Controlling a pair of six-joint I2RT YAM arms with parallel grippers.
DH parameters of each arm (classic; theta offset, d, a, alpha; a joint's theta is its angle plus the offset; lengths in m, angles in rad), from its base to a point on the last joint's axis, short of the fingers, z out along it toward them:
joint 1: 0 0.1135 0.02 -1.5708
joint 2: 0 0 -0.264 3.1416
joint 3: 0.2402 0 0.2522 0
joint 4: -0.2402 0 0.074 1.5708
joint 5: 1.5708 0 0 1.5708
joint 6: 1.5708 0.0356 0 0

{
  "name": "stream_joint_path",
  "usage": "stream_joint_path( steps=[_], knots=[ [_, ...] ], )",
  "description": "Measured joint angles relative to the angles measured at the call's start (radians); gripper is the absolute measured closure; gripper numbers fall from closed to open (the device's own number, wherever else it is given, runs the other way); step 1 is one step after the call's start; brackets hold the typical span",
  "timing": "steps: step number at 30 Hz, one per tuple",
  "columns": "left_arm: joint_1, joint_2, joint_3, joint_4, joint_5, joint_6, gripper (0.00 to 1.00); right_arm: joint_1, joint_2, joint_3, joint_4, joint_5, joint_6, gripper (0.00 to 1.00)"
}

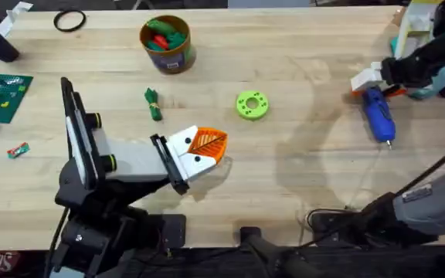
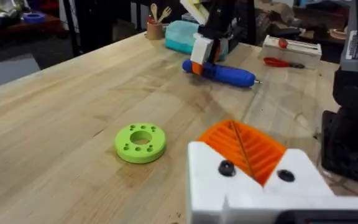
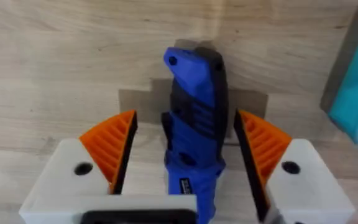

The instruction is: Pick up the gripper from the table and insert it into the empty holder that is missing its gripper. Then pick up a screw, insert it into the mounting hole, and use the screwdriver to tighten it. Finally, clean up the table by picking up the vegetable and placing it into the bucket.

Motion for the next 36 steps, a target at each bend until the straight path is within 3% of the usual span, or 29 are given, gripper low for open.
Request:
stream_joint_path(
  steps=[19, 25, 29, 36],
  knots=[
    [0.000, 0.000, 0.000, 0.000, 0.000, 0.000, 0.991, 0.006, 0.024, 0.000, -0.005, 0.050, -0.004, 0.126],
    [0.000, 0.000, 0.000, 0.000, 0.000, 0.000, 0.991, 0.006, 0.043, 0.006, -0.006, 0.060, -0.009, 0.192],
    [0.000, 0.000, 0.000, 0.000, 0.000, 0.000, 0.991, 0.007, 0.045, 0.007, -0.005, 0.069, -0.013, 0.283],
    [0.000, 0.000, 0.000, 0.000, 0.000, 0.000, 0.991, 0.007, 0.048, 0.008, 0.008, 0.081, -0.025, 0.645]
  ],
)
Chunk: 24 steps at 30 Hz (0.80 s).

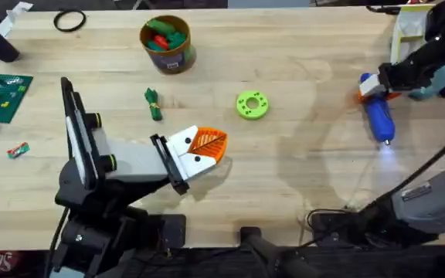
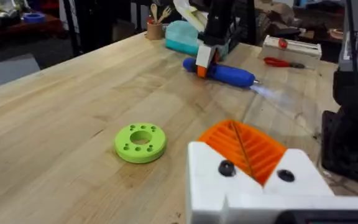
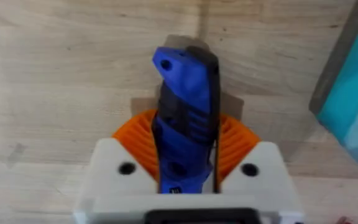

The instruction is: Pick up the gripper from the table and insert it into the empty holder that is missing its gripper. Then pick up a screw, insert it into the mounting hole, and use the screwdriver to tighten it. Finally, clean up the table by picking up the vegetable and placing it into the bucket.

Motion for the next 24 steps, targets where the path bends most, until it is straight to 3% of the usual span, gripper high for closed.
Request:
stream_joint_path(
  steps=[4, 6, 17, 24],
  knots=[
    [0.000, 0.000, 0.000, 0.000, 0.000, 0.000, 0.991, 0.000, 0.002, 0.000, 0.001, -0.003, -0.003, 0.896],
    [0.000, 0.000, 0.000, 0.000, 0.000, 0.000, 0.991, 0.000, 0.005, 0.000, 0.001, -0.003, 0.002, 0.976],
    [0.000, 0.000, 0.000, 0.000, 0.000, 0.000, 0.991, 0.004, 0.004, 0.017, -0.033, -0.007, 0.002, 0.974],
    [0.000, 0.000, 0.000, 0.000, 0.000, 0.000, 0.991, 0.006, -0.044, 0.112, -0.066, -0.018, 0.007, 0.974]
  ],
)
